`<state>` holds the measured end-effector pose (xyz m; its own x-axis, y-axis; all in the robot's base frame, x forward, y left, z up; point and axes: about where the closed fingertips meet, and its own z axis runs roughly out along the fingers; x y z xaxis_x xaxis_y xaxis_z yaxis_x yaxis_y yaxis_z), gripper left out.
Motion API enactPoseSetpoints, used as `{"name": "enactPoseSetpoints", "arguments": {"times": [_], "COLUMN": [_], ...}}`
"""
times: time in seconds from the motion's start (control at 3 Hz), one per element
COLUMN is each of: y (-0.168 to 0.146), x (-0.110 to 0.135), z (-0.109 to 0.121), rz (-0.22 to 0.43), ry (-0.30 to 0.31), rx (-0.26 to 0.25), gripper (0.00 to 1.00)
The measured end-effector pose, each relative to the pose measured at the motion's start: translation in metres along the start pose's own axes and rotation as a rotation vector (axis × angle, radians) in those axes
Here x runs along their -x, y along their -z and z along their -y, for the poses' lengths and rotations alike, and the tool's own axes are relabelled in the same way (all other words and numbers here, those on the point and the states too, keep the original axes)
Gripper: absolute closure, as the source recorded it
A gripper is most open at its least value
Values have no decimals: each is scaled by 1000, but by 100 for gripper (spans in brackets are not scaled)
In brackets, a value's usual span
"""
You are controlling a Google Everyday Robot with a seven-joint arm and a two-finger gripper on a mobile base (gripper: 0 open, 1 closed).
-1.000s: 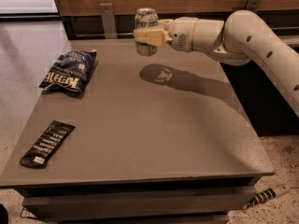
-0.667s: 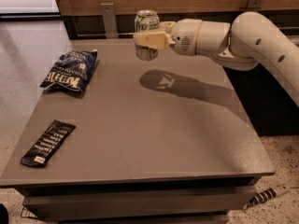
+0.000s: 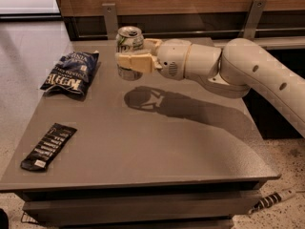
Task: Move 7up can near rxbar chocolate
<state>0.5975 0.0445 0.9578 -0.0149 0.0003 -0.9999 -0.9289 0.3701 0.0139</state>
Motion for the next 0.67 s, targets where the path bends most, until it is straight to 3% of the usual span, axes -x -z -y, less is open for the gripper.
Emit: {"name": "enactPoseSetpoints", "arguments": {"times": [0.33,0.67], "y": [0,-3], "x": [0,2], "z": [0,-25], "rz": [0,-3], "ry": [0,7], "rx": [0,15], "gripper": [100,100]}}
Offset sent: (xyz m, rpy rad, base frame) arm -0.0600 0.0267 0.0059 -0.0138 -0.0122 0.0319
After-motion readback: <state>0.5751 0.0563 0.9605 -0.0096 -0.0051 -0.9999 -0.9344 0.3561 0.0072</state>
